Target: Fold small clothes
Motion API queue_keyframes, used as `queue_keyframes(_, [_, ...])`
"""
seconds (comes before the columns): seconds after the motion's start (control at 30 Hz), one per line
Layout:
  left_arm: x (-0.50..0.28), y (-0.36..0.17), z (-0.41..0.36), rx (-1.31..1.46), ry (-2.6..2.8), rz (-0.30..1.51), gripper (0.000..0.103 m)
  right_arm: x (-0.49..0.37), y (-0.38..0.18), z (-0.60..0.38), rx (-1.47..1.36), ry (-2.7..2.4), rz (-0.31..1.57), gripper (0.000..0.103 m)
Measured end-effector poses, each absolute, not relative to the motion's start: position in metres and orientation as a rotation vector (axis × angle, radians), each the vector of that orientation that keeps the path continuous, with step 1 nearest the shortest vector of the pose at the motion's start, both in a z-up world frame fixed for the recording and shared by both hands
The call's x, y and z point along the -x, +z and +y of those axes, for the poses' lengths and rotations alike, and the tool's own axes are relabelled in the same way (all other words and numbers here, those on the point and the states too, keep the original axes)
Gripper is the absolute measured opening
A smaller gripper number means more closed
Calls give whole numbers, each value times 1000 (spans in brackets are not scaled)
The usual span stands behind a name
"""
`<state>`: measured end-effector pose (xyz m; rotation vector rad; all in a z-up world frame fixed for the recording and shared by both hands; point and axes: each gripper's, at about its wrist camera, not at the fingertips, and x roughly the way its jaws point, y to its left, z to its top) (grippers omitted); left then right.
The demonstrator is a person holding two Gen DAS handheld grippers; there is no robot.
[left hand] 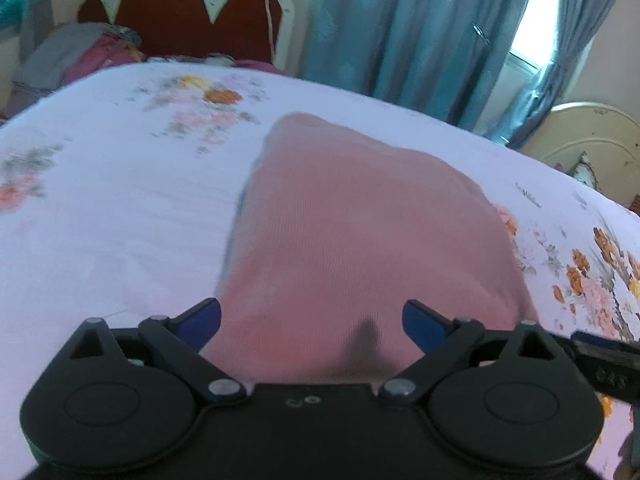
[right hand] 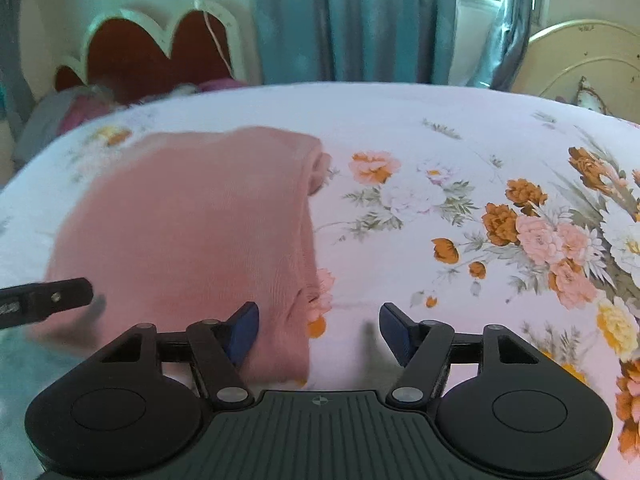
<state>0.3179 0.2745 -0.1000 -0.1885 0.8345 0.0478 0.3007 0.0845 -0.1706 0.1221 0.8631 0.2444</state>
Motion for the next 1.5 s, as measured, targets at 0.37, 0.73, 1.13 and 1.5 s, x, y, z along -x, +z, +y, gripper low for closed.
queue_keyframes(0.37, [-171, -6, 240, 48, 80, 724, 102, -141, -81, 33, -150, 347, 711, 103])
queue_keyframes(0.73, [-57, 52, 215, 47, 102, 647, 103, -23, -7, 5, -100, 317, 517, 103])
queue_keyframes(1.13, [-14, 72, 211, 46, 136, 594, 103, 13, 10, -5, -89, 331, 438, 103])
queue_keyframes(1.5, [-6, 74, 215, 50, 140, 576, 103, 19, 11, -6, -86, 336, 427, 103])
